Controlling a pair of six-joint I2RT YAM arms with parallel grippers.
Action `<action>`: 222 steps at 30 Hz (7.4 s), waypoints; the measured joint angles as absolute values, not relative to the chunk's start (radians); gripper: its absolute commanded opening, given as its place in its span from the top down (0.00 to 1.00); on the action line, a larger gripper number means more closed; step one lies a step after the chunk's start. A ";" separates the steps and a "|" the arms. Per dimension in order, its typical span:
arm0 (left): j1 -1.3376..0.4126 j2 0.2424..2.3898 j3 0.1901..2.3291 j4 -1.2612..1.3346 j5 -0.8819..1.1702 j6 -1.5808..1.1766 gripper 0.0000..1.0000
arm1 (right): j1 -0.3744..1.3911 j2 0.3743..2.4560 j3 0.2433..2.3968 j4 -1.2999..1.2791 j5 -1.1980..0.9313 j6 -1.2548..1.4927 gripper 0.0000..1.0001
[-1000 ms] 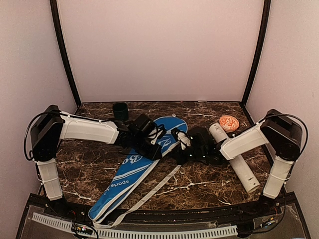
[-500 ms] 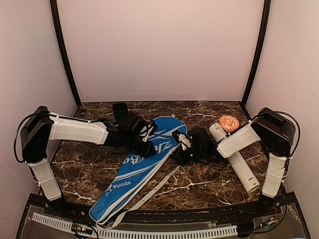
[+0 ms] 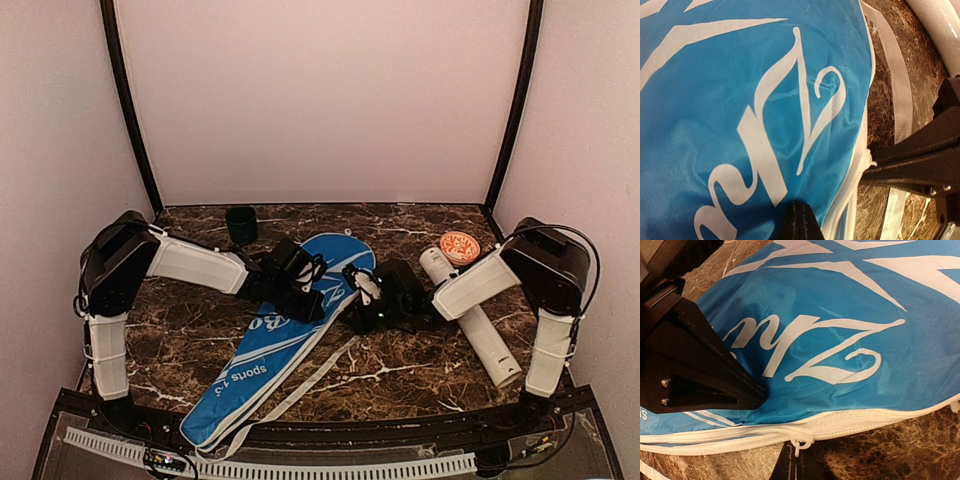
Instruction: Pack up the badminton gear
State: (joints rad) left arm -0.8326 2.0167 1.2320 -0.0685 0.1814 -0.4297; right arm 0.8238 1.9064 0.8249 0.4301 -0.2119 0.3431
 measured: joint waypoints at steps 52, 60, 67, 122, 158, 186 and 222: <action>-0.717 1.575 0.783 -0.229 0.114 -0.423 0.56 | 0.784 2.002 1.024 0.269 -0.204 0.286 1.00; -0.751 1.683 0.879 -0.183 0.118 -0.455 0.69 | 0.783 2.006 1.032 0.265 -0.208 0.290 1.00; -0.755 1.714 0.902 -0.149 0.109 -0.524 0.80 | 0.813 2.006 1.029 0.273 -0.176 0.313 1.00; -1.007 1.547 0.686 0.054 0.148 -0.464 0.50 | 0.739 2.009 1.121 0.082 -0.222 0.170 1.00; -1.455 1.488 0.356 0.623 -0.267 0.345 0.50 | 0.760 1.965 1.012 0.170 -0.296 0.137 1.00; -1.469 1.528 0.343 0.689 -0.100 0.289 0.39 | 0.795 1.951 0.998 0.143 -0.330 0.109 1.00; -1.437 1.557 0.325 0.744 -0.100 0.235 0.57 | 0.858 1.874 0.947 0.076 -0.268 0.139 1.00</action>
State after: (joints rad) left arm -1.4372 1.5566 0.3252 0.7437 -0.1001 0.2348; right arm 0.8581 1.8744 0.9466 0.0761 -0.2684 0.1390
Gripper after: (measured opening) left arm 0.436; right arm 0.007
